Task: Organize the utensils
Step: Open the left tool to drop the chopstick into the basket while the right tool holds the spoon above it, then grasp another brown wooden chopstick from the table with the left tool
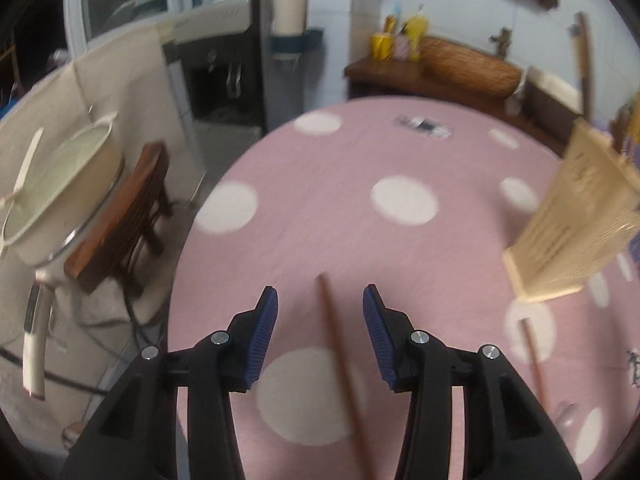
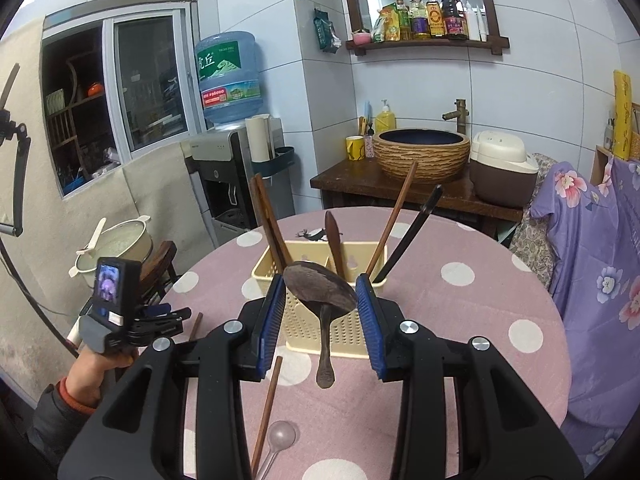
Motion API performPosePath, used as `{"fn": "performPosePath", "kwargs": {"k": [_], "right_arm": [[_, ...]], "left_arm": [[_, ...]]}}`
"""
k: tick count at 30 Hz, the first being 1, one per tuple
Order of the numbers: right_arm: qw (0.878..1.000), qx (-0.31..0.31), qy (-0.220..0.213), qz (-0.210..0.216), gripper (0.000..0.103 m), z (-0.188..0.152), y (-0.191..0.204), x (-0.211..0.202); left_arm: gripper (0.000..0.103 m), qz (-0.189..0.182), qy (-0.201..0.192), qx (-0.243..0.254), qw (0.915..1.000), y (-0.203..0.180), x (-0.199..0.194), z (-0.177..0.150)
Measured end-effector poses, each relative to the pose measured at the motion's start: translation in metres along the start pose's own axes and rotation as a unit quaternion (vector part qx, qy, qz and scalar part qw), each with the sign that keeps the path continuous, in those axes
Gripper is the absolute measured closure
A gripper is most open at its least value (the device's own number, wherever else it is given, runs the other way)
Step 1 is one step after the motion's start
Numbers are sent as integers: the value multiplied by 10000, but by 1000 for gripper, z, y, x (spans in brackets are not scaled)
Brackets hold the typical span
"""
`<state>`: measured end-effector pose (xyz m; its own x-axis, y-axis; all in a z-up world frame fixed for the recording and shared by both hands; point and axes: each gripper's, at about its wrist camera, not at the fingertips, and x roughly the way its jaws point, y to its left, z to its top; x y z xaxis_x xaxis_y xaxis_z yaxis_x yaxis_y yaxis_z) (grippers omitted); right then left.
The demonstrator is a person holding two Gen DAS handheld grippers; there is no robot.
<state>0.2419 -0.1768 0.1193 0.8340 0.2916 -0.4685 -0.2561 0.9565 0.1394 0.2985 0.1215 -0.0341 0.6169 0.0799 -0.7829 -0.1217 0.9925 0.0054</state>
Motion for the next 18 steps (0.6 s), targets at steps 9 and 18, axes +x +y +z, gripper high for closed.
{"fn": "performPosePath", "kwargs": {"k": [9, 18], "right_arm": [[9999, 56, 114, 86, 66, -10, 6, 8], [9998, 73, 156, 112, 66, -15, 5, 9]], "left_arm": [[63, -116, 189, 55, 9997, -9, 17, -9], [79, 44, 186, 149, 9997, -22, 31, -6]]}}
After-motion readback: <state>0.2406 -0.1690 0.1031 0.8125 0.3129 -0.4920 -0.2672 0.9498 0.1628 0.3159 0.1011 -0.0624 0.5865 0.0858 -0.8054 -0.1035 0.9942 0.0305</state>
